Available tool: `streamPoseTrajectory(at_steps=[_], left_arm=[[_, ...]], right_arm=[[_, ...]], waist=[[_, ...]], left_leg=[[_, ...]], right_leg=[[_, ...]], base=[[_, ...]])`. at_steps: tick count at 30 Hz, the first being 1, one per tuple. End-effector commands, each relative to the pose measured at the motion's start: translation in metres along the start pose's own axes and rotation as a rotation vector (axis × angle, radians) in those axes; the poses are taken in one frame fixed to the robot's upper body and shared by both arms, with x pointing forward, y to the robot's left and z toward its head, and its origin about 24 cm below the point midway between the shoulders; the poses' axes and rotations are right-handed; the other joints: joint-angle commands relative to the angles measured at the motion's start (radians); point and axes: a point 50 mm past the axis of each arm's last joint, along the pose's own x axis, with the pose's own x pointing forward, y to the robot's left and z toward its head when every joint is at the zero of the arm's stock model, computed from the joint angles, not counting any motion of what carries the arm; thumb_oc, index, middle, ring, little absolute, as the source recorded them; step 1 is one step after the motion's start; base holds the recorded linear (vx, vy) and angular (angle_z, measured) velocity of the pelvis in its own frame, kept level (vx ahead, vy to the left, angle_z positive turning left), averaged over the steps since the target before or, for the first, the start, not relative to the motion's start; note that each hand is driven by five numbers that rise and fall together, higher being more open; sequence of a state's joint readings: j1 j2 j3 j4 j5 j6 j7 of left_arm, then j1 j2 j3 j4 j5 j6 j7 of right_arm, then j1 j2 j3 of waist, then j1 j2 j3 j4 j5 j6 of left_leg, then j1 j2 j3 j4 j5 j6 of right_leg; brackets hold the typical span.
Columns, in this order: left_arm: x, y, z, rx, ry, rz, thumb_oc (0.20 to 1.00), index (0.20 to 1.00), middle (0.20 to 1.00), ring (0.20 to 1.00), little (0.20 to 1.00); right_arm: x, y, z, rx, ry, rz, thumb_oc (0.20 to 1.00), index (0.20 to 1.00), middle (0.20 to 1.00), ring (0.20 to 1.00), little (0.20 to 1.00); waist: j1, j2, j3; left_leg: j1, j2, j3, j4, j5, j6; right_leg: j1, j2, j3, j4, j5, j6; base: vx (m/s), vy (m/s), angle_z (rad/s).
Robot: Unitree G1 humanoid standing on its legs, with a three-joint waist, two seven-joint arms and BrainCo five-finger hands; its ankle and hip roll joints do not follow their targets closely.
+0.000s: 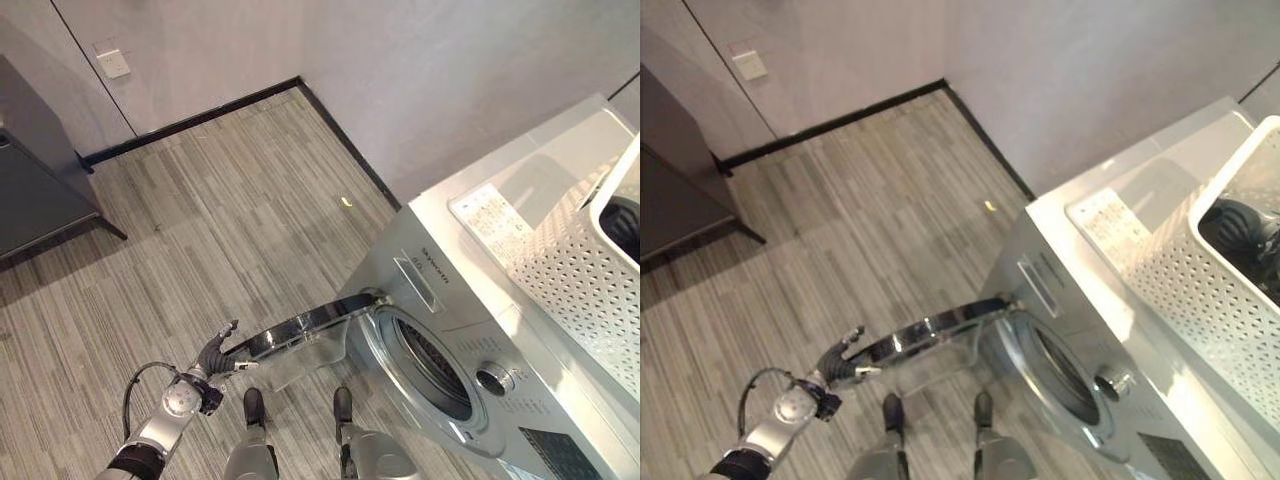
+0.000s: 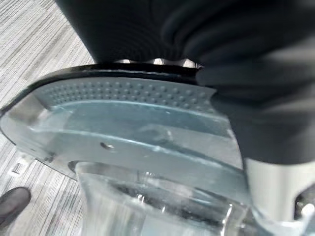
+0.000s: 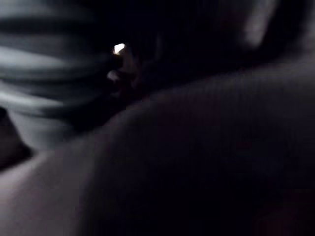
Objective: Grab the laundry basket,head to the washer,open it,put in the laundry and shut it.
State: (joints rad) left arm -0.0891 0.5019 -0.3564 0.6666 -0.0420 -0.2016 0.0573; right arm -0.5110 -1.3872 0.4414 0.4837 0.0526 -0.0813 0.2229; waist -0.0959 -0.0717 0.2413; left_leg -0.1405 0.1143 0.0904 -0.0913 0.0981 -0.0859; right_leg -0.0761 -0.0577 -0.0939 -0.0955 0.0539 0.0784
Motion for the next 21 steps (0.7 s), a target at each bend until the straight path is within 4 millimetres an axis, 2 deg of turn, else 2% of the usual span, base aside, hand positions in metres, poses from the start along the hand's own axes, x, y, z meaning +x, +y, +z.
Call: streamPoseTrajectory(at_steps=[1, 6, 9, 10, 11, 13, 15, 19, 20, 21], left_arm=[[0.013, -0.004, 0.020, -0.040, -0.057, -0.007, 1.000, 1.000, 1.000, 1.000, 1.000], [0.010, -0.011, 0.015, -0.063, -0.037, -0.016, 1.000, 1.000, 1.000, 1.000, 1.000], [0.008, -0.012, 0.012, -0.089, -0.027, -0.010, 1.000, 1.000, 1.000, 1.000, 1.000], [0.008, -0.012, 0.012, -0.088, -0.027, -0.011, 1.000, 1.000, 1.000, 1.000, 1.000], [0.007, -0.012, 0.009, -0.104, -0.018, -0.002, 1.000, 1.000, 1.000, 1.000, 1.000], [0.006, -0.012, 0.007, -0.106, -0.013, -0.002, 1.000, 1.000, 1.000, 1.000, 1.000], [0.003, -0.011, 0.003, -0.113, 0.001, 0.007, 1.000, 1.000, 1.000, 1.000, 1.000], [0.000, -0.013, -0.002, -0.127, 0.016, 0.003, 1.000, 1.000, 1.000, 1.000, 1.000], [-0.002, -0.016, -0.007, -0.130, 0.031, -0.006, 1.000, 1.000, 1.000, 1.000, 1.000], [-0.003, -0.017, -0.008, -0.130, 0.036, -0.010, 1.000, 1.000, 1.000, 1.000, 1.000]], right_arm=[[0.010, 0.068, -0.006, -0.015, 0.049, 0.203, 0.200, 0.200, 0.200, 0.200, 0.200], [0.006, 0.067, -0.004, 0.072, 0.025, 0.124, 0.200, 0.200, 0.200, 0.200, 0.200], [0.003, 0.051, -0.003, 0.157, 0.001, -0.004, 0.200, 0.200, 0.200, 0.200, 0.200], [0.003, 0.051, -0.004, 0.157, 0.002, -0.004, 0.200, 0.200, 0.200, 0.200, 0.200], [0.000, 0.038, -0.004, 0.210, -0.012, -0.097, 0.200, 0.200, 0.200, 0.200, 0.200], [-0.002, 0.035, -0.005, 0.228, -0.014, -0.122, 0.200, 0.200, 0.200, 0.200, 0.200], [-0.008, 0.017, 0.001, 0.253, -0.057, -0.219, 0.200, 0.200, 0.200, 0.200, 0.200], [-0.023, -0.010, -0.001, 0.322, -0.100, -0.385, 0.200, 0.200, 0.200, 0.200, 0.200], [-0.031, -0.026, -0.005, 0.346, -0.107, -0.471, 0.200, 0.200, 0.200, 0.200, 0.200], [-0.035, -0.033, -0.006, 0.360, -0.112, -0.513, 0.200, 0.200, 0.200, 0.200, 0.200]], waist=[[0.044, 0.014, 0.016], [0.036, 0.020, 0.005], [0.030, 0.024, -0.008], [0.031, 0.024, -0.008], [0.026, 0.025, -0.020], [0.028, 0.023, -0.025], [0.021, 0.021, -0.039], [0.018, 0.015, -0.066], [0.015, 0.012, -0.081], [0.016, 0.011, -0.088]], left_leg=[[0.052, 0.079, -0.016, 0.004, -0.020, -0.019], [0.061, 0.075, -0.017, 0.004, -0.028, -0.015], [0.077, 0.072, -0.013, 0.004, -0.038, -0.010], [0.077, 0.072, -0.013, 0.004, -0.038, -0.010], [0.088, 0.070, -0.011, 0.004, -0.046, -0.008], [0.094, 0.069, -0.009, 0.004, -0.049, -0.007], [0.106, 0.067, -0.005, 0.004, -0.059, -0.004], [0.132, 0.062, 0.000, 0.004, -0.076, 0.001], [0.145, 0.060, 0.001, 0.004, -0.084, 0.004], [0.150, 0.059, 0.002, 0.004, -0.086, 0.004]], right_leg=[[-0.042, -0.014, 0.033, 0.040, -0.040, 0.025], [-0.030, -0.016, 0.034, 0.033, -0.040, 0.024], [-0.015, -0.018, 0.037, 0.029, -0.042, 0.025], [-0.015, -0.018, 0.037, 0.029, -0.042, 0.025], [-0.007, -0.020, 0.040, 0.026, -0.042, 0.026], [0.000, -0.020, 0.041, 0.024, -0.042, 0.026], [0.011, -0.022, 0.043, 0.021, -0.042, 0.029], [0.034, -0.026, 0.049, 0.018, -0.045, 0.031], [0.045, -0.027, 0.050, 0.019, -0.049, 0.032], [0.050, -0.028, 0.051, 0.020, -0.051, 0.032]], base=[[0.00, 0.000, 0.00], [0.00, -0.003, 0.06], [0.01, 0.013, 0.11], [0.02, 0.022, 0.06], [0.02, 0.015, 0.04], [0.00, 0.000, 0.00], [0.00, 0.000, 0.00], [0.03, 0.010, -0.01], [0.04, 0.022, 0.01], [0.03, 0.018, 0.01]])
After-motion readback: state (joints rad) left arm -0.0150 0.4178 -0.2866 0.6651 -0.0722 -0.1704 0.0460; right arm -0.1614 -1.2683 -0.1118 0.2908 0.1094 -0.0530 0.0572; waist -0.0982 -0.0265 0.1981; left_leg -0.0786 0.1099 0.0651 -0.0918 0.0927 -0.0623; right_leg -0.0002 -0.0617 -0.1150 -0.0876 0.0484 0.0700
